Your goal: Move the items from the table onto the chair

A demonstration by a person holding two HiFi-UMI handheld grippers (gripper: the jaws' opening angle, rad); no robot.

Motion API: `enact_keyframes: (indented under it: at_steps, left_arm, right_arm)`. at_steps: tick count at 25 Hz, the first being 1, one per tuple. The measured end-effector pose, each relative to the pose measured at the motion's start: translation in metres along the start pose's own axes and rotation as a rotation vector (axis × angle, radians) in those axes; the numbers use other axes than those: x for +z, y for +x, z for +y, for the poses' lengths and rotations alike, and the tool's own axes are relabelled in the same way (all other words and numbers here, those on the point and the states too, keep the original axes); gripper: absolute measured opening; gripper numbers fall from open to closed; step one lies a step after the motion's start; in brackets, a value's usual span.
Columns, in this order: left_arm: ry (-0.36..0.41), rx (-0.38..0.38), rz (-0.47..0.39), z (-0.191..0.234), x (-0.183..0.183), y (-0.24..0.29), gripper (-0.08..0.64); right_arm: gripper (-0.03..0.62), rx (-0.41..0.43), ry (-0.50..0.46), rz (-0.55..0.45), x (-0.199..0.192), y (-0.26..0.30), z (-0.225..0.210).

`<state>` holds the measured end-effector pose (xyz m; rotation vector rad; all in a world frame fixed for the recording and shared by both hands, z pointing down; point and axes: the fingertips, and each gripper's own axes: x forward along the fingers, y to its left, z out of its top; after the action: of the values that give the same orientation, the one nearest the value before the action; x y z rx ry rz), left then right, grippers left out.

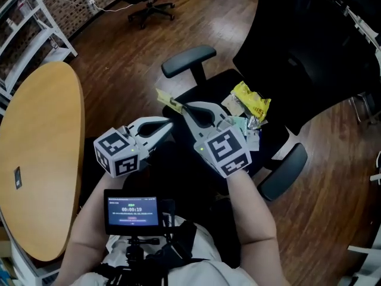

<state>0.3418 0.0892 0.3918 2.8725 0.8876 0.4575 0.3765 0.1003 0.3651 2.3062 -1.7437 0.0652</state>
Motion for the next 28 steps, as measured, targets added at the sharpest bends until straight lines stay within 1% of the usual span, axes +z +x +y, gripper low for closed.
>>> enact_keyframes:
  at_steps: [4,10,14,20,24,28]
  left_arm:
    - [-0.007,-0.023,0.013,-0.005,-0.001,0.012,0.011]
    - [-0.004,-0.066,0.013,-0.014,-0.022,0.046,0.011]
    - [-0.006,-0.077,0.032,-0.015,-0.036,0.06,0.011]
    - [-0.034,-0.091,0.065,-0.015,-0.049,0.072,0.011]
    - [-0.041,-0.113,0.087,-0.023,-0.058,0.08,0.011]
    - [-0.022,-0.155,0.12,-0.04,-0.071,0.09,0.011]
  right_arm:
    - [0.003,-0.018,0.023,0.015,-0.007,-0.009,-0.006]
    - [0.003,-0.069,0.053,0.061,-0.046,-0.024,-0.027]
    - [0.003,-0.096,0.071,0.094,-0.064,-0.031,-0.035]
    - [0.003,-0.143,0.089,0.175,-0.097,-0.04,-0.048]
    - [0.003,-0.185,0.107,0.22,-0.121,-0.047,-0.06]
    - [0.003,-0.223,0.109,0.316,-0.15,-0.052,-0.068]
